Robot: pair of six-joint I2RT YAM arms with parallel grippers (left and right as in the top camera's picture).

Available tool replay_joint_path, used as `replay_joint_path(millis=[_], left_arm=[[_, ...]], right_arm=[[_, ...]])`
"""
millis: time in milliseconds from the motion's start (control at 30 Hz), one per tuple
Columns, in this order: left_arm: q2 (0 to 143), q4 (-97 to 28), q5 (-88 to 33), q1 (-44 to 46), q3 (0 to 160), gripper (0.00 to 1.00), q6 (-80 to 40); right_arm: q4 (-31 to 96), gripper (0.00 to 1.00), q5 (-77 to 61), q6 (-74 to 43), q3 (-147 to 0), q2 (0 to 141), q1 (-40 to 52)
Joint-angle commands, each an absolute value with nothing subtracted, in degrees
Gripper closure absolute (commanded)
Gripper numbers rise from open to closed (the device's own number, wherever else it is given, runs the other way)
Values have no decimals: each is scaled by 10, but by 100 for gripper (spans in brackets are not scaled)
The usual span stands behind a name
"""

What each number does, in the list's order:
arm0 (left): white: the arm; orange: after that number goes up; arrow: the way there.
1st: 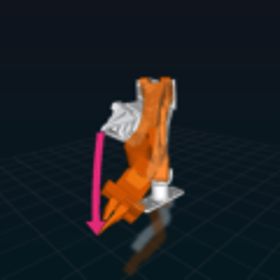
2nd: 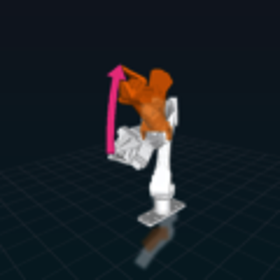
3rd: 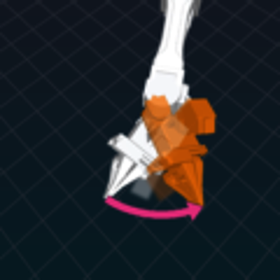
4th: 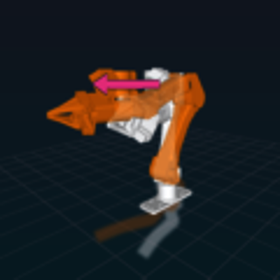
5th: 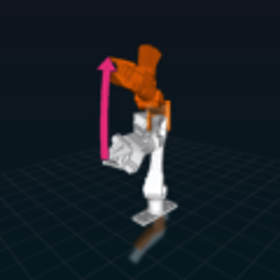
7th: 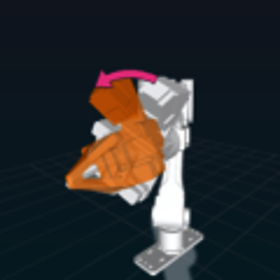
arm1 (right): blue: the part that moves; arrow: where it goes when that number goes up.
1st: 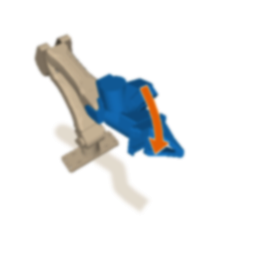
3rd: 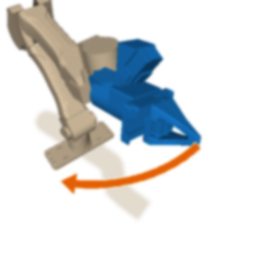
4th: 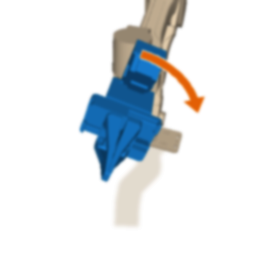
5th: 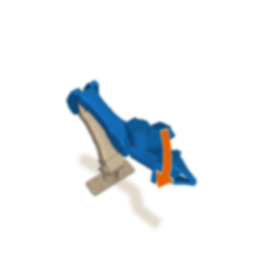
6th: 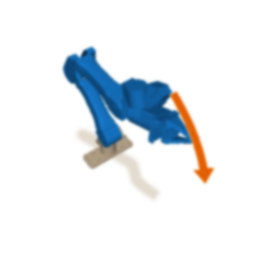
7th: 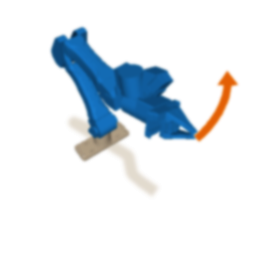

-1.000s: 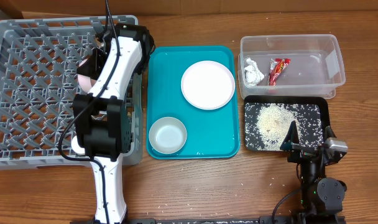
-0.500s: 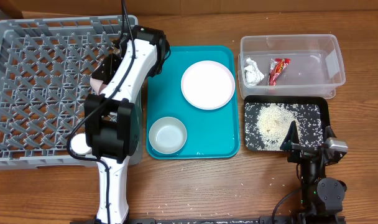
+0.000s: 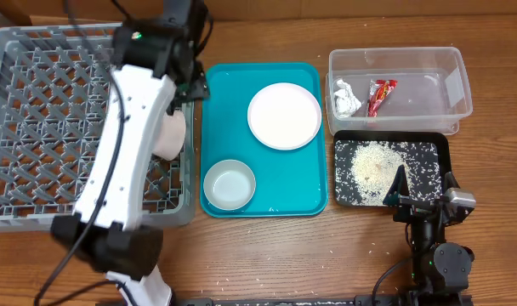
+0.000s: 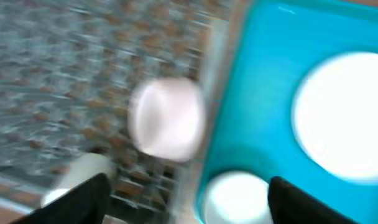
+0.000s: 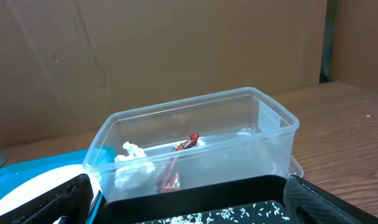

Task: Sort waste into correct bins and load items into the dishwasher
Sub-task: 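Release the plate upright in the rack and withdraw the left gripper, then reach the left gripper to the grey bowl and grasp its rim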

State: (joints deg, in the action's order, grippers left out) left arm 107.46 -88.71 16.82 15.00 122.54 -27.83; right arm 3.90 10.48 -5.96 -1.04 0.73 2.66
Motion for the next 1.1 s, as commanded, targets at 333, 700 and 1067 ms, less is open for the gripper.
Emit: replay_joint_path(millis=[333,700,1067], left_arm=[[1056,-743,45,229,818,39,-336],[1056,-573,60,210,645,75,-301],[1041,-756,160,205,886,96,-296]], right_arm=[[35,0,105,-60,-4,2,25],[35,0,104,-59,-4,2,25],[35,0,104,-59,-4,2,25]])
